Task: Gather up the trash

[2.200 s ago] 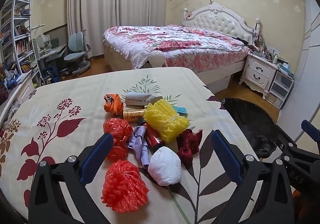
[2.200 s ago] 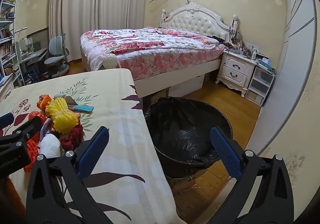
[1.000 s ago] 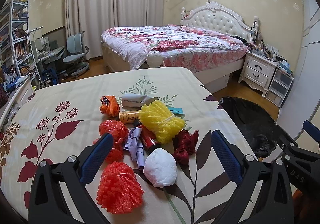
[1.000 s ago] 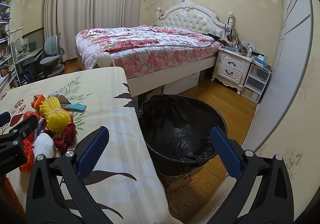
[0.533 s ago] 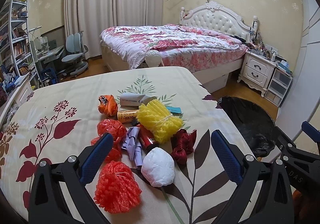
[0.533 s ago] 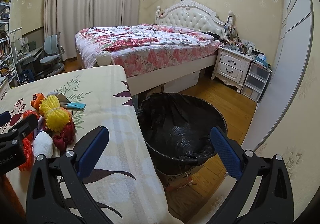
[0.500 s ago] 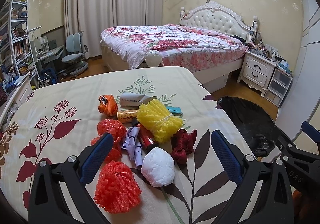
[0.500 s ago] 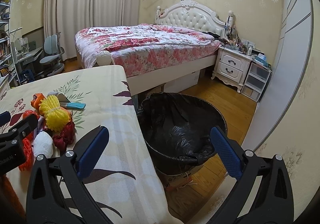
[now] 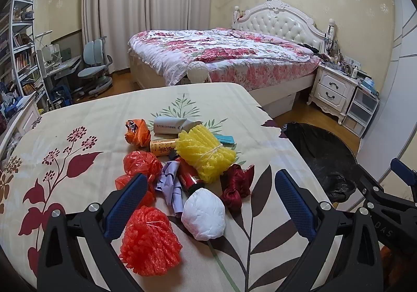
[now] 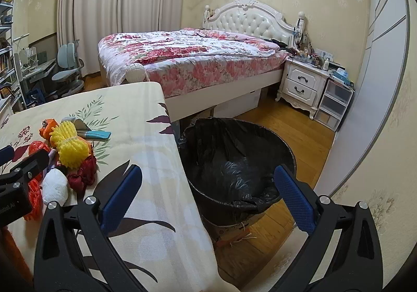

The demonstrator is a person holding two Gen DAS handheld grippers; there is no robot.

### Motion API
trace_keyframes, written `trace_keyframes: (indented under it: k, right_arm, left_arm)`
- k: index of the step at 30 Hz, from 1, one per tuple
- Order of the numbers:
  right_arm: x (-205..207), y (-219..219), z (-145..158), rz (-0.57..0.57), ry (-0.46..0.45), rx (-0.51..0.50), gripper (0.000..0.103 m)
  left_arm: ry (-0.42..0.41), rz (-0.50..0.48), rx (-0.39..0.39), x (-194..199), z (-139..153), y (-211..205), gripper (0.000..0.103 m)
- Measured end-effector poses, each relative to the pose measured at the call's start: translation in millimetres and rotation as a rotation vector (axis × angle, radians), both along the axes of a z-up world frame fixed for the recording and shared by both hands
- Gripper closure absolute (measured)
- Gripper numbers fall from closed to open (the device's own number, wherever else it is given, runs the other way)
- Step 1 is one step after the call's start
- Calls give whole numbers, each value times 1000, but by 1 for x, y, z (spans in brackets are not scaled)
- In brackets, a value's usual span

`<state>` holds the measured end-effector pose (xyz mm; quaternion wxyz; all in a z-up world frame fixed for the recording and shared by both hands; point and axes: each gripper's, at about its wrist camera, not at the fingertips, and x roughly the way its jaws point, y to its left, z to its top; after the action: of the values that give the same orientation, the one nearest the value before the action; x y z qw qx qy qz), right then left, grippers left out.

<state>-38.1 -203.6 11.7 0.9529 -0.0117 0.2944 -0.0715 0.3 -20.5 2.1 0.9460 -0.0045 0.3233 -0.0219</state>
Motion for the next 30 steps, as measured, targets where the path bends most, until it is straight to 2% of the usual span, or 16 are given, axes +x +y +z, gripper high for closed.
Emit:
trace_keyframes:
  k: [13, 16, 19, 21, 24, 30]
  right_arm:
    - [2, 10, 2, 23, 14, 9, 4]
    - [2, 13, 1, 36, 20, 17, 4]
    - [4, 19, -1, 52, 35, 21, 12]
    - [7, 22, -3, 62, 50, 27, 21]
    - [8, 26, -5, 82, 66, 38, 28]
    - [7, 39, -7, 120, 80, 44, 29]
  left_arm:
    - [-7, 3, -2, -4, 5, 20, 6]
    - [-10, 10, 12, -7, 6, 29, 10]
    - [-5, 22, 19, -11, 3, 40, 10]
    - [2, 31, 26, -14, 1, 48, 10]
    - [14, 47, 51, -17, -3, 57, 12]
    - [35, 72, 60, -20, -5, 73, 20]
